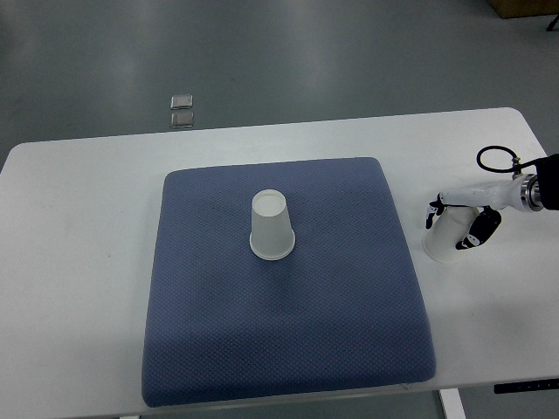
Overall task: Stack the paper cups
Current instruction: 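Close the right hand fingers around the white paper cup, then lift the cup with the right hand and carry it over the inverted cup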
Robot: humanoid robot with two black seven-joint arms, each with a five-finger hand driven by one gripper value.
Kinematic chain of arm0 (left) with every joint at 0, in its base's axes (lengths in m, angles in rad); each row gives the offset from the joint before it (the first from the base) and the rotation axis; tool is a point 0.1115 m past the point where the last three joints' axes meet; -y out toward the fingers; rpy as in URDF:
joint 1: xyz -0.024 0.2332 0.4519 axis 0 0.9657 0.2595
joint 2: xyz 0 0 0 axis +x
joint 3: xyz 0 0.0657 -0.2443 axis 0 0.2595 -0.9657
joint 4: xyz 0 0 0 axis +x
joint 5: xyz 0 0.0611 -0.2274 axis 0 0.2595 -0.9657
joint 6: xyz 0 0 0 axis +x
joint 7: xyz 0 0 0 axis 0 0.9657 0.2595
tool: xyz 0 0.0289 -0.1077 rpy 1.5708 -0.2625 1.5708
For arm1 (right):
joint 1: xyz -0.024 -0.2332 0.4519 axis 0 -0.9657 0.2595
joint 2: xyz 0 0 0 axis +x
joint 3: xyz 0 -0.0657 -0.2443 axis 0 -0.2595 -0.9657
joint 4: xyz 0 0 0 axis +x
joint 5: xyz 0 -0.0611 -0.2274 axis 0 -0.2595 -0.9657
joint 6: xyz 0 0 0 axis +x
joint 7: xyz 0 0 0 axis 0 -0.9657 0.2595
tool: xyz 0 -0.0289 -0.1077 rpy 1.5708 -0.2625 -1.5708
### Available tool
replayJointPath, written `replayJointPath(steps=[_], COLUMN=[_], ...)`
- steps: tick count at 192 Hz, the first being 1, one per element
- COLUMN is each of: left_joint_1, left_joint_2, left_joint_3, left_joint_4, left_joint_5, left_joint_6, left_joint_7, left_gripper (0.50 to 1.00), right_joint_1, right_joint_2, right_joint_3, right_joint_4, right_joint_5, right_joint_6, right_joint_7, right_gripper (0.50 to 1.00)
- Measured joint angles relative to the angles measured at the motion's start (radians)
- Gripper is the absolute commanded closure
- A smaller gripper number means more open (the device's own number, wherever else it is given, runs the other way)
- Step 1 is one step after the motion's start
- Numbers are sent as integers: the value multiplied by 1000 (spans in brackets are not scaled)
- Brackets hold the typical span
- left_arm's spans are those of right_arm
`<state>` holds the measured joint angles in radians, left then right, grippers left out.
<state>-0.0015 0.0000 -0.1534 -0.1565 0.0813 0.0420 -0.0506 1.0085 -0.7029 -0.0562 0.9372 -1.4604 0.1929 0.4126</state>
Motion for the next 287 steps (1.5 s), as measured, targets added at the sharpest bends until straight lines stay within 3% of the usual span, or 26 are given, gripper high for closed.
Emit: replayJointPath(steps=[66,181,287], left_joint_1=[0,0,0], left_joint_2=[0,0,0], left_joint_3=[0,0,0], left_joint_4=[0,0,0], left_joint_5=[0,0,0], left_joint_6=[0,0,0], left_joint_7=[0,0,0], left_gripper=[500,500,500], right_joint_1=[-3,57,406], right_joint_2=[3,-6,17], right_joint_3=[0,9,8], right_joint_4=[-7,-12,66], right_joint_5=[21,21,18], right_joint_6=[3,17,197], right_joint_7=[0,0,1], right_gripper=[803,805,805])
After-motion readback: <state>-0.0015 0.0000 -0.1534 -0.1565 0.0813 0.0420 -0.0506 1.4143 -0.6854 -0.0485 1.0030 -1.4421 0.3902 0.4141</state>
